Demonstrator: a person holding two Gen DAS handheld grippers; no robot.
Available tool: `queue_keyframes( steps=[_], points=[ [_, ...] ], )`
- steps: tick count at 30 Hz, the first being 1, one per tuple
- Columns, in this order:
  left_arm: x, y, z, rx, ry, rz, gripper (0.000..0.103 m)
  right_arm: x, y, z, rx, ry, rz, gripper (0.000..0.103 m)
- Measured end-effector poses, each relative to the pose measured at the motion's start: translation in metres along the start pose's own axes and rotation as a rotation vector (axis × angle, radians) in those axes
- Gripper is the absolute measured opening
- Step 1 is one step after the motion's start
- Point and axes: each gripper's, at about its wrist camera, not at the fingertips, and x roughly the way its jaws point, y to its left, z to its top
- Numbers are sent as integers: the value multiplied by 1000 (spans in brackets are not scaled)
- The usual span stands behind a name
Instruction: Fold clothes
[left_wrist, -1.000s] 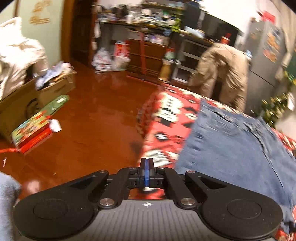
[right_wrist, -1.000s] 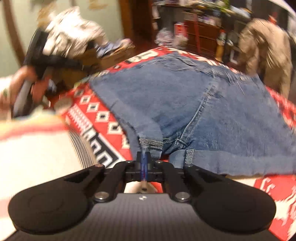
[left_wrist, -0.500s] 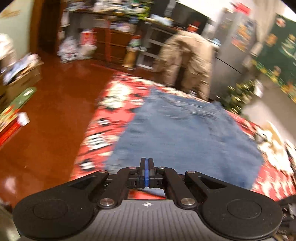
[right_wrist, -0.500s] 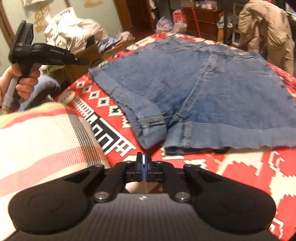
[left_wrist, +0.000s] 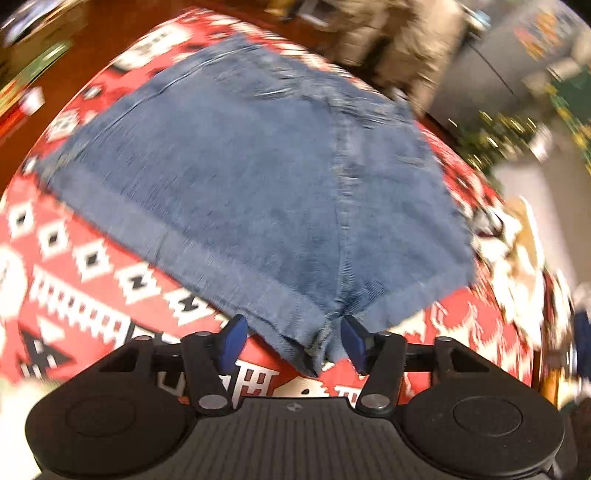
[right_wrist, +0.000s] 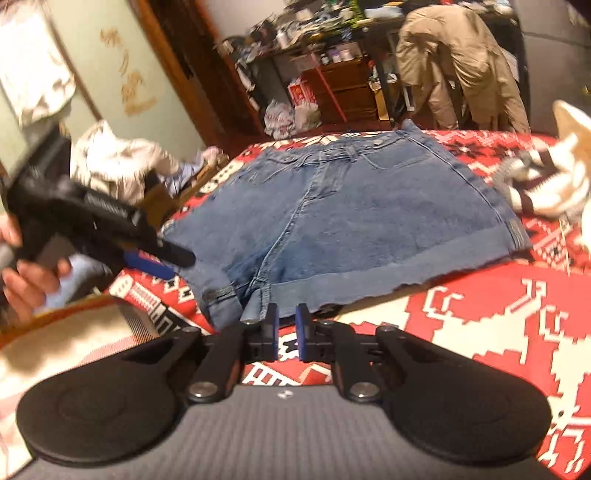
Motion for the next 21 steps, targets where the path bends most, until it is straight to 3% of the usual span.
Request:
queue_keyframes(
  steps=[4,7,11,14,17,21],
  points=[
    [12,16,-16,-186,-32,-44,58,-3,-17,-3,33,-19,39,12],
    [16,25,-24,-287,-103,-81,58,-4,-24,-5,55,-29,68,12],
    [24,39,-36,-439,-164,-185,54,-6,-26,-6,65,-46,92,13],
    [29,40,-42,-509,-211,-243,42,-8,-26,-6,65,-58,99,17],
    [32,41,-41,-536,-237,-308,14,-9,-24,-6,64,-60,101,18],
    [30,46,-39,-585,-257,-405,13,-7,-23,-7,65,-58,97,18]
  ],
)
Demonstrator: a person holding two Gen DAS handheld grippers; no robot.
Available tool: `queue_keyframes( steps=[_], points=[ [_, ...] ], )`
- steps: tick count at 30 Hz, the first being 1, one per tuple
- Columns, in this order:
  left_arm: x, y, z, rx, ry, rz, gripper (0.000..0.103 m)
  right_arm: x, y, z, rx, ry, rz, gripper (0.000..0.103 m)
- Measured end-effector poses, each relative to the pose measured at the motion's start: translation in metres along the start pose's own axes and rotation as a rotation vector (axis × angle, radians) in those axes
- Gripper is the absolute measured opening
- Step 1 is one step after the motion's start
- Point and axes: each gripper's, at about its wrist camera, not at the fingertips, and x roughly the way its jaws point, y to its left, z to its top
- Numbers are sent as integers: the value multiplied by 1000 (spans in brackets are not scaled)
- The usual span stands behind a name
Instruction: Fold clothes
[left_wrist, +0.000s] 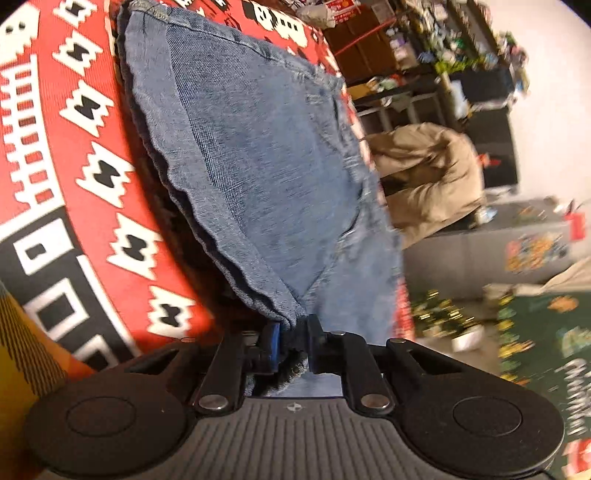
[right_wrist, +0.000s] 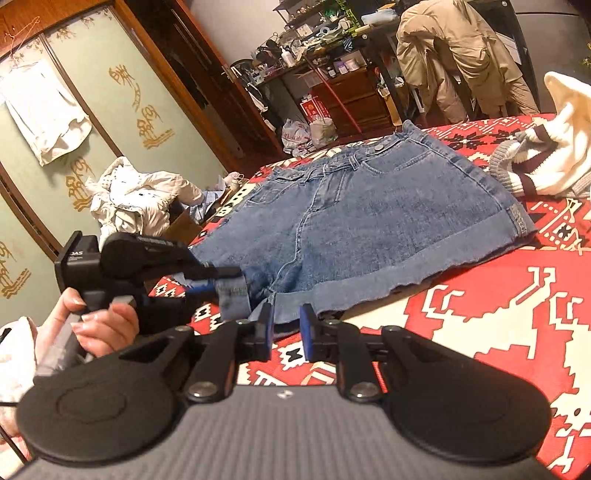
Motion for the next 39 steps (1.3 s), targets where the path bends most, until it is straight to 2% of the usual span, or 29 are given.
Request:
queue_keyframes(
  steps=[4,6,7,8,9,10,13,15,18,21,26,28,33,39],
  points=[
    [2,4,-2,-15,28,59,13,2,1,-1,-2,4,-7,19],
    [4,5,-4,-14,35,81,18,4,1,-1,-5,10,-10,19],
    [5,4,-4,-9,37,88,23,4,1,-1,-6,12,-11,19],
    [7,2,-4,-2,44,88,36,5,1,-1,-8,14,-11,19],
    [9,0,-5,4,51,84,44,5,2,-2,-9,15,-11,19],
    [11,-2,-6,14,54,84,45,5,2,-2,-11,15,-11,19],
    [16,-5,-7,48,60,91,43,4,2,-1,-13,14,-12,19],
    [19,-7,-7,74,67,102,22,4,2,-1,-14,14,-11,19],
    [21,-3,-6,66,83,116,15,5,3,-2,-19,15,-10,19],
    [18,11,-6,24,100,133,15,6,4,-3,-31,19,-13,20],
    [17,-5,-17,182,95,213,22,9,3,-5,-53,32,-25,24],
    [15,-6,-19,200,99,216,23,11,2,-6,-53,35,-23,24],
    [11,0,-15,151,87,186,16,30,11,-12,-45,62,24,24],
    [7,10,-6,45,87,126,13,65,32,-24,-92,87,21,24]
  ],
)
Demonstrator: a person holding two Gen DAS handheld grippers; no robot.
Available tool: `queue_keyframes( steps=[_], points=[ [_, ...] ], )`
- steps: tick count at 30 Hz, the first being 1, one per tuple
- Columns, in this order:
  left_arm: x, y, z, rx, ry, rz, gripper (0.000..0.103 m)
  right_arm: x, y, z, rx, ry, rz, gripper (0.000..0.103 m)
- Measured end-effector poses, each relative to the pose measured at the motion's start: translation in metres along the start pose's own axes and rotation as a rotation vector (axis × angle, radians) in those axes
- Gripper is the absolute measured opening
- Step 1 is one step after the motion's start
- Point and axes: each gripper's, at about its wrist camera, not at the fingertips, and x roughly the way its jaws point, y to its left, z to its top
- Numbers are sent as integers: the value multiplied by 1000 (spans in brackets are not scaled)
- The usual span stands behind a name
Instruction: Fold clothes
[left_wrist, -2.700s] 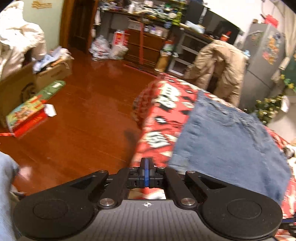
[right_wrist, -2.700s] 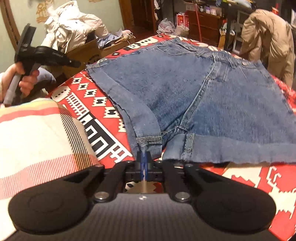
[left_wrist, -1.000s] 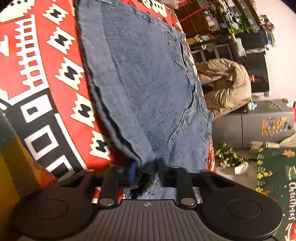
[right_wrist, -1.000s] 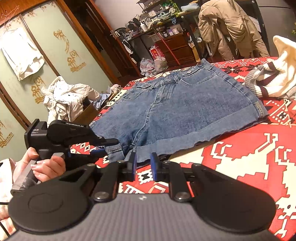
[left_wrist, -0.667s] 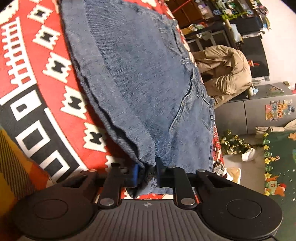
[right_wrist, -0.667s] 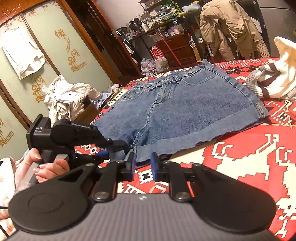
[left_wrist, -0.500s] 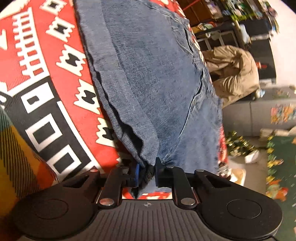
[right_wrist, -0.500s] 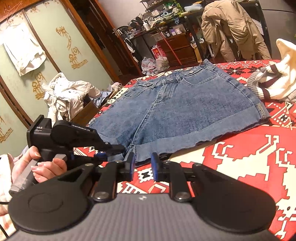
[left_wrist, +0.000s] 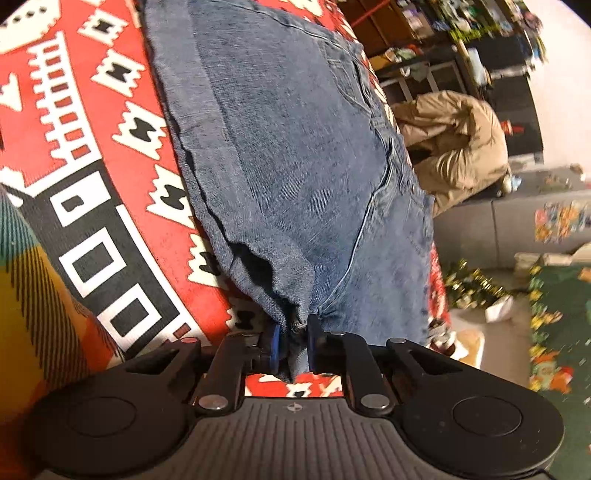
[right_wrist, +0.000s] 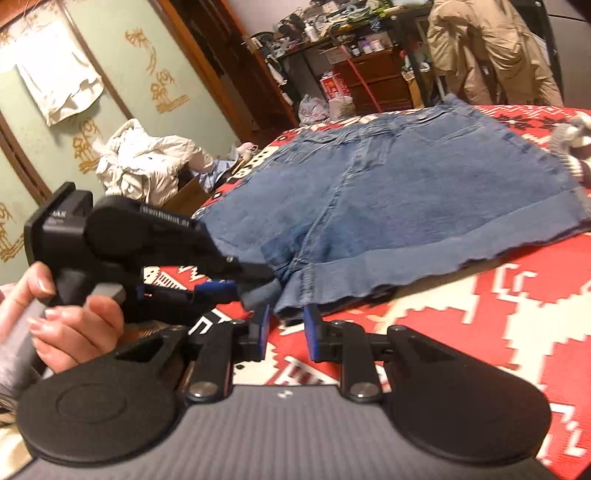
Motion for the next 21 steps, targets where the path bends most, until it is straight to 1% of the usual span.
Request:
queue_keyframes(
  steps=[8,12,16,20,21],
  points=[
    [3,2,8,-40,6,-15,13,47,6,-2,-12,64,-27,24],
    [0,7,8,-49,7,-20,13,54,7,-2,-8,50,-27,23],
    [0,8,9,-63,7,-28,13,52,9,-1,-22,-12,-26,23],
    [1,8,9,-58,8,-24,13,60,6,-1,1,27,-5,24],
    [1,7,9,-56,8,-23,13,63,5,0,15,37,-10,20]
  ],
)
